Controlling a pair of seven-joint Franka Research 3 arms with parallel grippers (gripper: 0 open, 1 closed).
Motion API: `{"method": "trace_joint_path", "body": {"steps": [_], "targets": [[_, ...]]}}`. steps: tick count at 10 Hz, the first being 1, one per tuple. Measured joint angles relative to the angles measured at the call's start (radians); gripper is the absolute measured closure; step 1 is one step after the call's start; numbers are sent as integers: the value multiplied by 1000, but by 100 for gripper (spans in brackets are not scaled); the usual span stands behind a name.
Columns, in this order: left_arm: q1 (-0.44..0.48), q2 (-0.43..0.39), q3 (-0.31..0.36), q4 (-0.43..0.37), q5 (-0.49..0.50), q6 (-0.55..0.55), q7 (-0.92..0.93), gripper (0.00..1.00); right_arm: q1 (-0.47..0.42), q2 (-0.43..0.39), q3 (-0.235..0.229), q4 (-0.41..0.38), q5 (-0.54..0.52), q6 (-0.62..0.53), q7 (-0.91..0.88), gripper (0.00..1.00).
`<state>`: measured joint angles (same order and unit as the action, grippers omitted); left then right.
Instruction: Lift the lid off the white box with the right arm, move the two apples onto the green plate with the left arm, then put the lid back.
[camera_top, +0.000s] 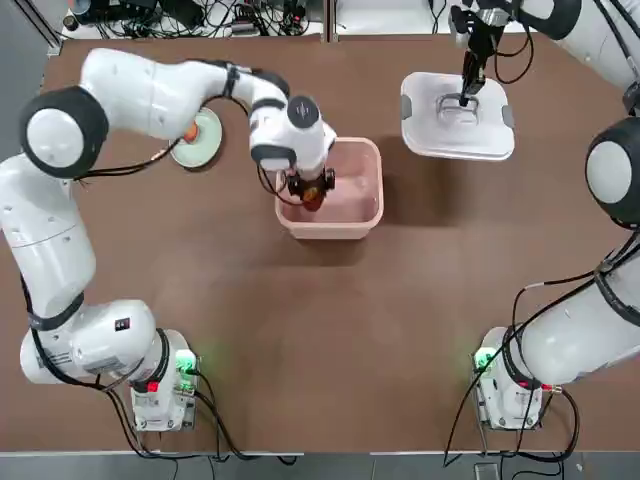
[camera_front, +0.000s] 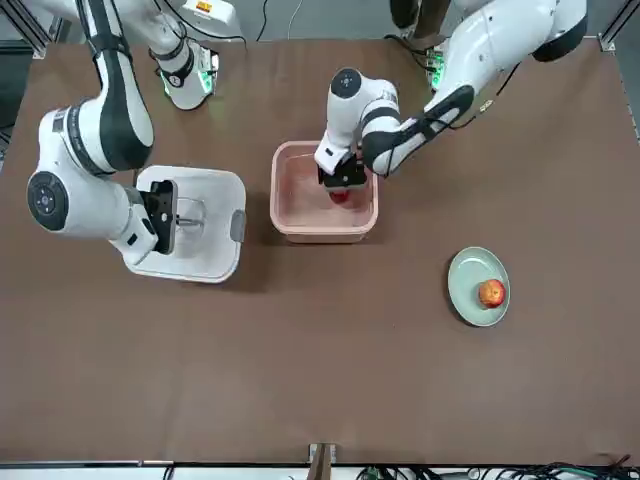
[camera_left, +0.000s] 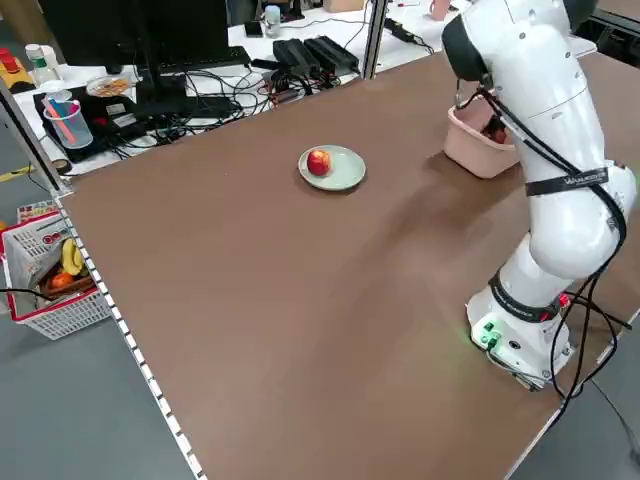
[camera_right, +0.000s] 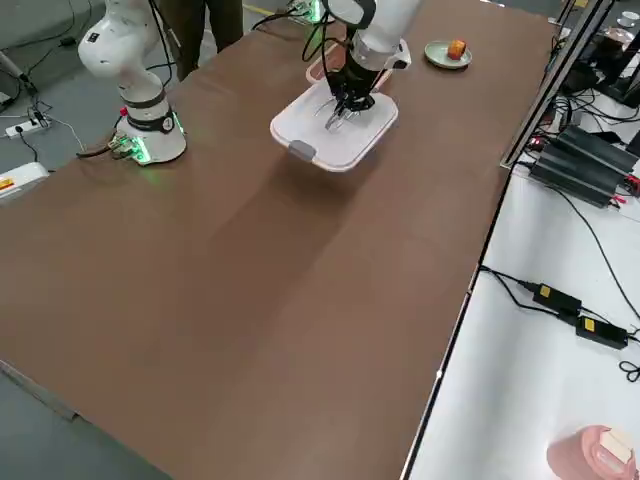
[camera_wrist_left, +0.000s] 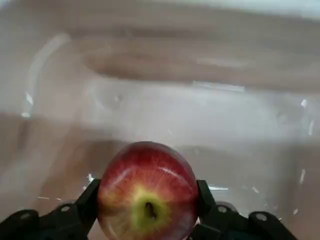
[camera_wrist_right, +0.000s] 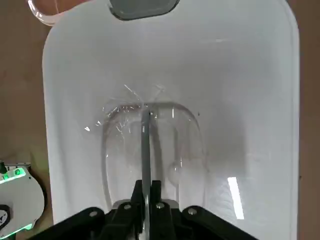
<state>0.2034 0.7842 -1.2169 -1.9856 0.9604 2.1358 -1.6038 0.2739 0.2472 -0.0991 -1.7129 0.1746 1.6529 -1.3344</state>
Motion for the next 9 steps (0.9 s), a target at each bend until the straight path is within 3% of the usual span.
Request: {"method": "trace_joint_path", "body": {"steps": [2,4,9], "targets": [[16,-4,-19,152,-35,-119,84,20,35,0,1,0,0,17,0,93],[56,-6,-32,245,-111,-223,235,20,69,0,2,-5,1,19,9,93],[310,-7,-72,293,-119,-280,609,21,204,1,4,-15,6,34,69,93]]}}
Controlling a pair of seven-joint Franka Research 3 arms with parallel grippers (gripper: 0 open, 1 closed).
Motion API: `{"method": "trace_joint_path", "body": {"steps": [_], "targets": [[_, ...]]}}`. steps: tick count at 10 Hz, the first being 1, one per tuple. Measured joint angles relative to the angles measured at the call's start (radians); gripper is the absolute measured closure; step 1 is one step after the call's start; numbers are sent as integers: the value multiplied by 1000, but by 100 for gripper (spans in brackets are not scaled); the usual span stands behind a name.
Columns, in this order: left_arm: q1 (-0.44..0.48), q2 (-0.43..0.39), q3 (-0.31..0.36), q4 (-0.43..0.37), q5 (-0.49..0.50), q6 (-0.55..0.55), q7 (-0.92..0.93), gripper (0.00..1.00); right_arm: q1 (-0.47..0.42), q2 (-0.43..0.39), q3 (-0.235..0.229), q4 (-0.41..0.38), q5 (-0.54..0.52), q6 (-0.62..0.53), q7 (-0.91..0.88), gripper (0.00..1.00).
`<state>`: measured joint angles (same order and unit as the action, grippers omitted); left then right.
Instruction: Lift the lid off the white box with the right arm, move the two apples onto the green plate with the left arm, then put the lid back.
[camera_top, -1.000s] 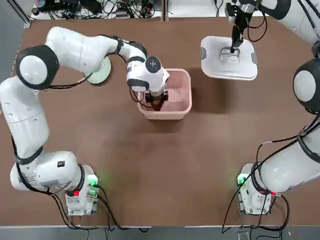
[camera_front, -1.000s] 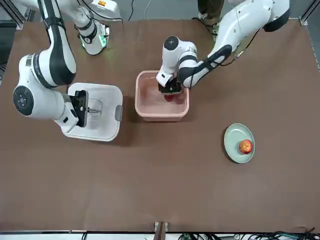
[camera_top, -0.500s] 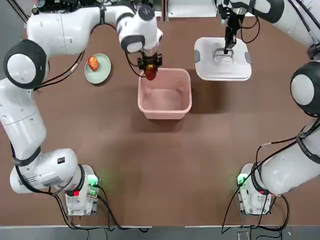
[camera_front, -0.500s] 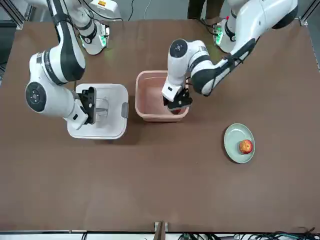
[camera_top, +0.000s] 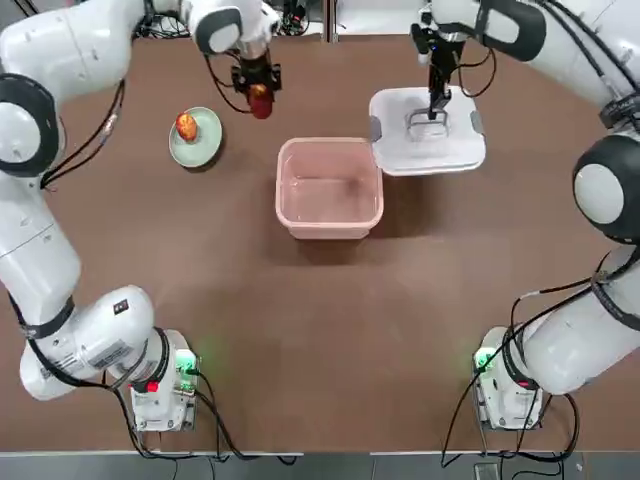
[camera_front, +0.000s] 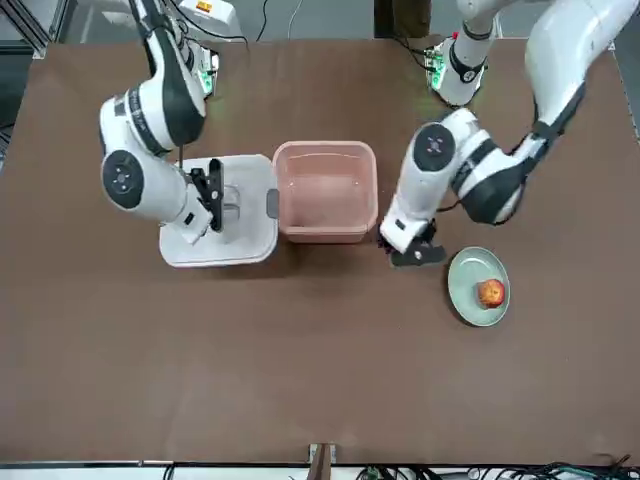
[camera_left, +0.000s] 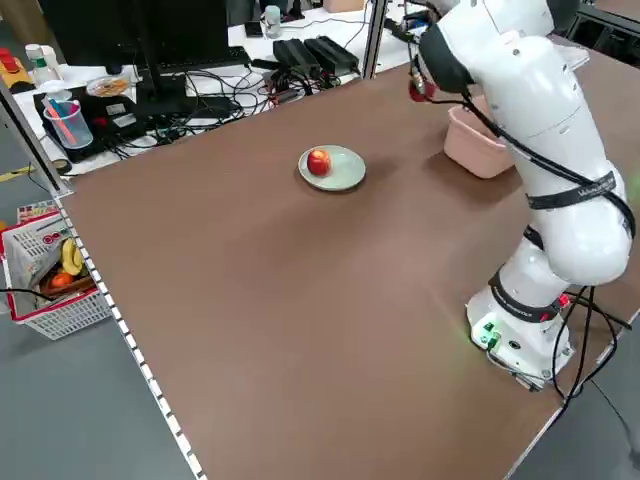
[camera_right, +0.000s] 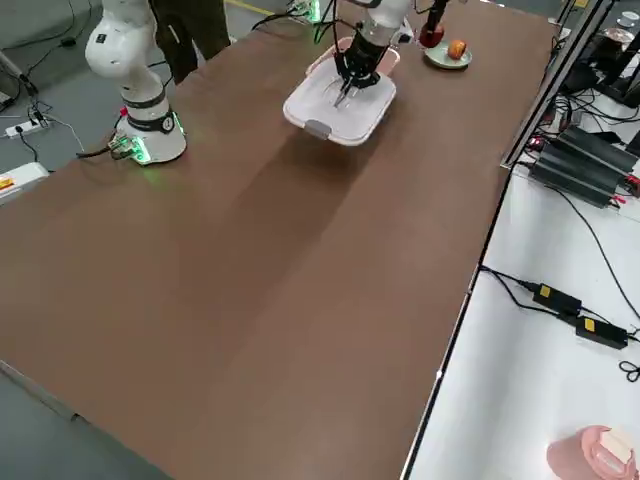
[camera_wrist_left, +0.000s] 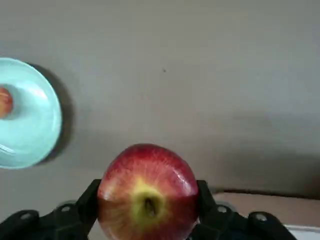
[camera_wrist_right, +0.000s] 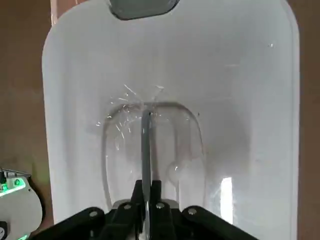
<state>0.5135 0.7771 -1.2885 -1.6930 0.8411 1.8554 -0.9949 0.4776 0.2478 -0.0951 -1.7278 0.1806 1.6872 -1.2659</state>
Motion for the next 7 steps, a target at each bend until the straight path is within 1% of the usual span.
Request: {"method": "trace_joint_path", "body": {"steps": [2,3,5,7], "targets": [[87,3,5,0,0,-5,131,21,87,0,1,-6,1,30,90,93],[117,6,16,-1,0,-6,169,21,125,0,2,-23,1,58,132,93],[129,10,53,-2,0,-6,211,21,190,0,3,-57,29,114,206,93],[124,9,78,-1,0,-2,226,21,242,0,4,-62,76,155,273,93]]}}
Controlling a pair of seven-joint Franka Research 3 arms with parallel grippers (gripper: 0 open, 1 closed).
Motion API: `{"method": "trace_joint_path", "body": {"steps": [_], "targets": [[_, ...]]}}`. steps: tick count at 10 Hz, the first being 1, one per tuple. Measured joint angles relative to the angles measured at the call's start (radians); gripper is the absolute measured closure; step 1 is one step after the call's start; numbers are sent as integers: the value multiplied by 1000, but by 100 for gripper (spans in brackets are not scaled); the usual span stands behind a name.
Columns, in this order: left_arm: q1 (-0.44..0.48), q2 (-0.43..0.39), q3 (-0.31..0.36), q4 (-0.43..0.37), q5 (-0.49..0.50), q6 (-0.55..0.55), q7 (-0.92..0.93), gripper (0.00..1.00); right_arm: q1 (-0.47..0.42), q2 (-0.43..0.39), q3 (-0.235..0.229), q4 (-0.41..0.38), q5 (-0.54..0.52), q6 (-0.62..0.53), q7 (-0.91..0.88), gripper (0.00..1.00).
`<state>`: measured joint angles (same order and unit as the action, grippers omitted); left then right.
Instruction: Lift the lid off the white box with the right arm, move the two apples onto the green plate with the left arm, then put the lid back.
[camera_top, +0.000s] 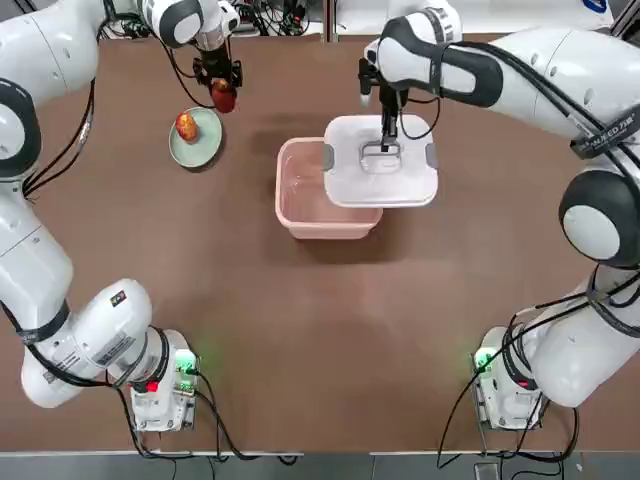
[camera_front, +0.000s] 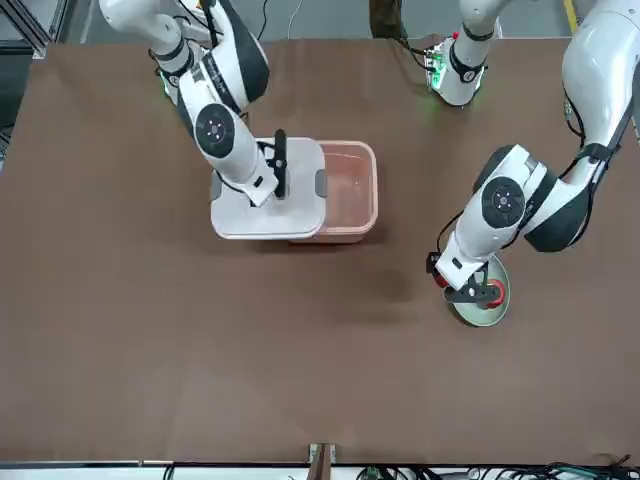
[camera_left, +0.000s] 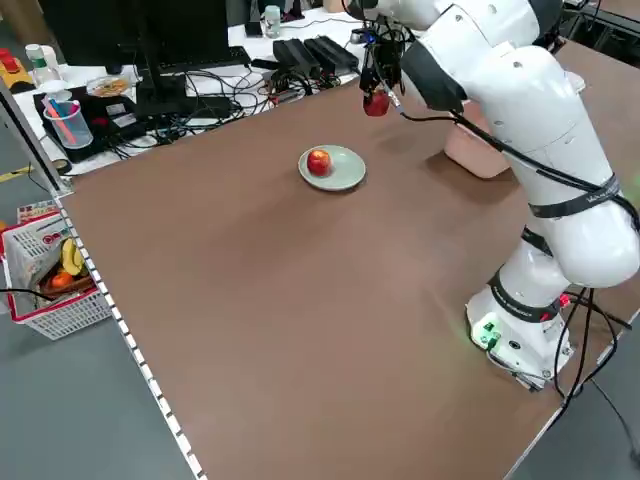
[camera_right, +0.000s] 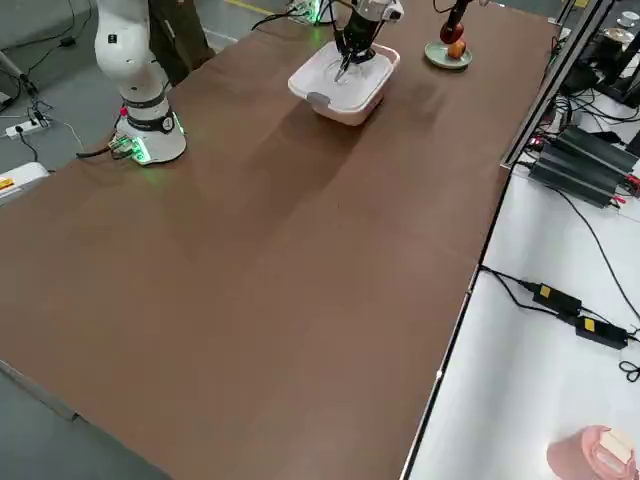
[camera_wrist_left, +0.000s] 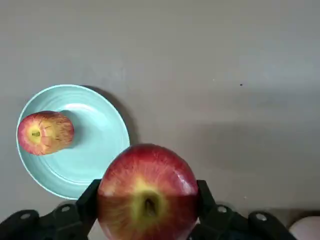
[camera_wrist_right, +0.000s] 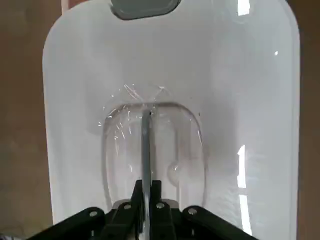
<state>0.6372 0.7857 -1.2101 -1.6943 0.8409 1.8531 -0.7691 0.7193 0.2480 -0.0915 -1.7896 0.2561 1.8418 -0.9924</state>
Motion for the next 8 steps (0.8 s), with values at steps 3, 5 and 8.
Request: {"method": "trace_joint_path", "body": {"steps": [3,5,8], "targets": [[-124,-17,213,-1,0,148,14,21,63,0,0,-3,41,75,66,93],[-175,-43,319,-8,-39,241,79,21,98,2,0,-4,41,108,91,93],[-164,-188,417,-88,-188,311,243,21,133,22,0,1,40,132,98,93]]}}
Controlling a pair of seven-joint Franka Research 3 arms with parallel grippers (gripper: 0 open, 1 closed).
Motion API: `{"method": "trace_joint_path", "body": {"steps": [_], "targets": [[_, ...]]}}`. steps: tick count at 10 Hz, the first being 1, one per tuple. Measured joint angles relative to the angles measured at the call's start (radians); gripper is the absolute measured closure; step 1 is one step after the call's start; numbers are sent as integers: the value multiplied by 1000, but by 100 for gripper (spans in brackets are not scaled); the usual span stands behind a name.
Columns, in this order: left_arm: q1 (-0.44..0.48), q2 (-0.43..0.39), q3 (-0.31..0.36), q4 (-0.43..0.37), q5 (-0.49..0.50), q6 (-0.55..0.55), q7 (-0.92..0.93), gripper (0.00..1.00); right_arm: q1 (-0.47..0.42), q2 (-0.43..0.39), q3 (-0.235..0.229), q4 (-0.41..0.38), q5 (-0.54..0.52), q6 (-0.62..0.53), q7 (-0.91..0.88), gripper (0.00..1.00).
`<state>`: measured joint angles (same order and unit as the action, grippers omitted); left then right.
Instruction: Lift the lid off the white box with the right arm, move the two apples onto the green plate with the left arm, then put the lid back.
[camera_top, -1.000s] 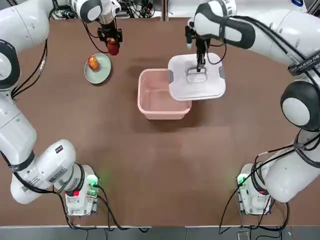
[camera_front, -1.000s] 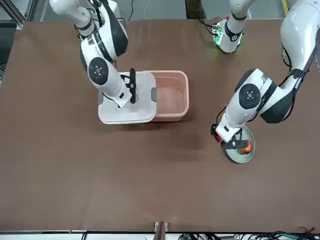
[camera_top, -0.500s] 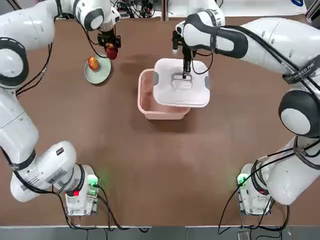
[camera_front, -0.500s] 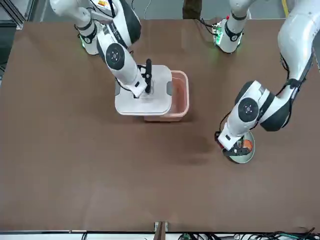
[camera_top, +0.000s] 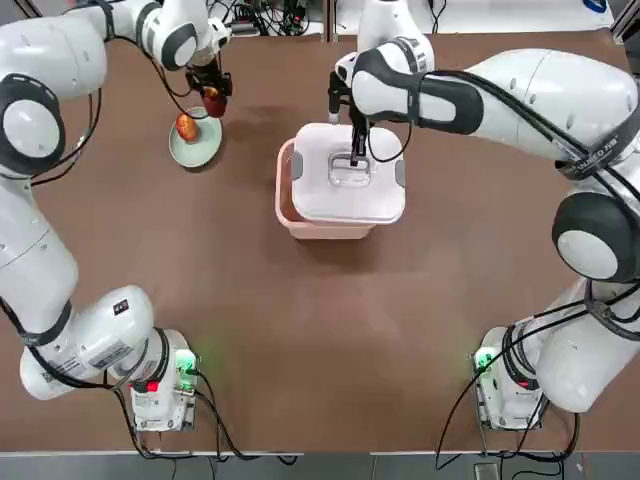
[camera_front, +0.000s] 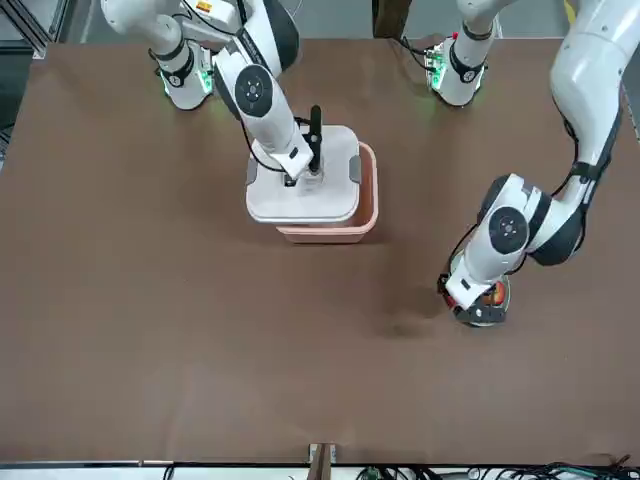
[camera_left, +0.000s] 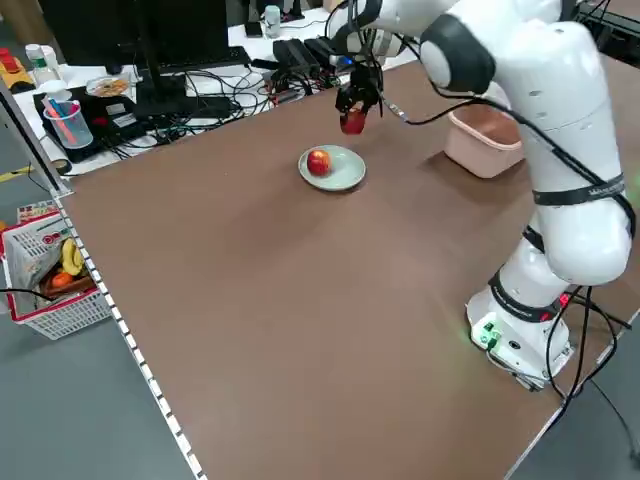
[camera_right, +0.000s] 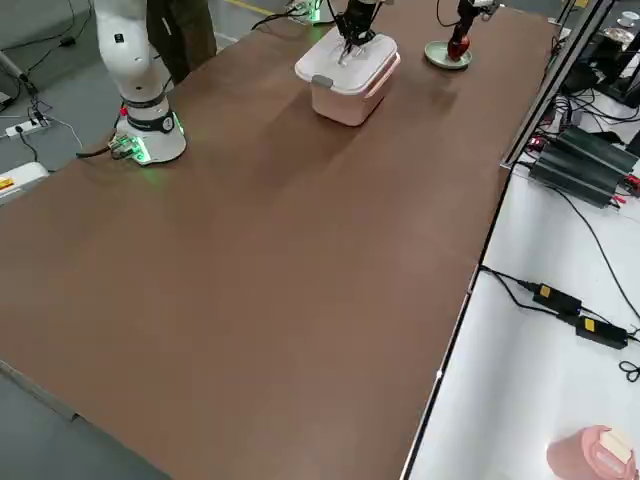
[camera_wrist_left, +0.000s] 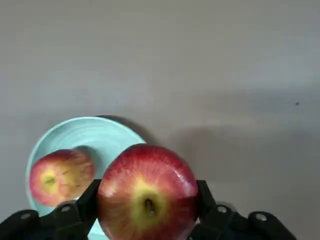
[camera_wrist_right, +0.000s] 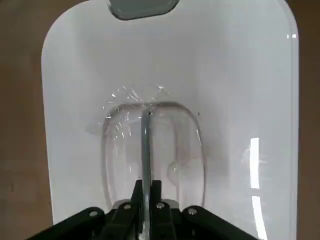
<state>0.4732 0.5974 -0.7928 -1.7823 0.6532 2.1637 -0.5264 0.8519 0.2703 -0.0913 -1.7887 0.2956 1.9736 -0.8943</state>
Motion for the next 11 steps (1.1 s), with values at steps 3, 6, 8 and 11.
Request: {"method": "trace_joint_path", "body": {"steps": [3,6,8,11], "targets": [[1,-78,84,-114,-30,96,15,21,12,35,0,31,-35,5,-8,93],[-16,-82,184,-191,-31,188,16,21,19,58,0,71,-48,4,-19,93],[-16,-88,200,-218,-31,204,16,21,30,74,0,84,-48,4,-11,93],[-19,-99,200,-243,-31,249,16,21,66,113,0,112,-48,6,28,93]]}}
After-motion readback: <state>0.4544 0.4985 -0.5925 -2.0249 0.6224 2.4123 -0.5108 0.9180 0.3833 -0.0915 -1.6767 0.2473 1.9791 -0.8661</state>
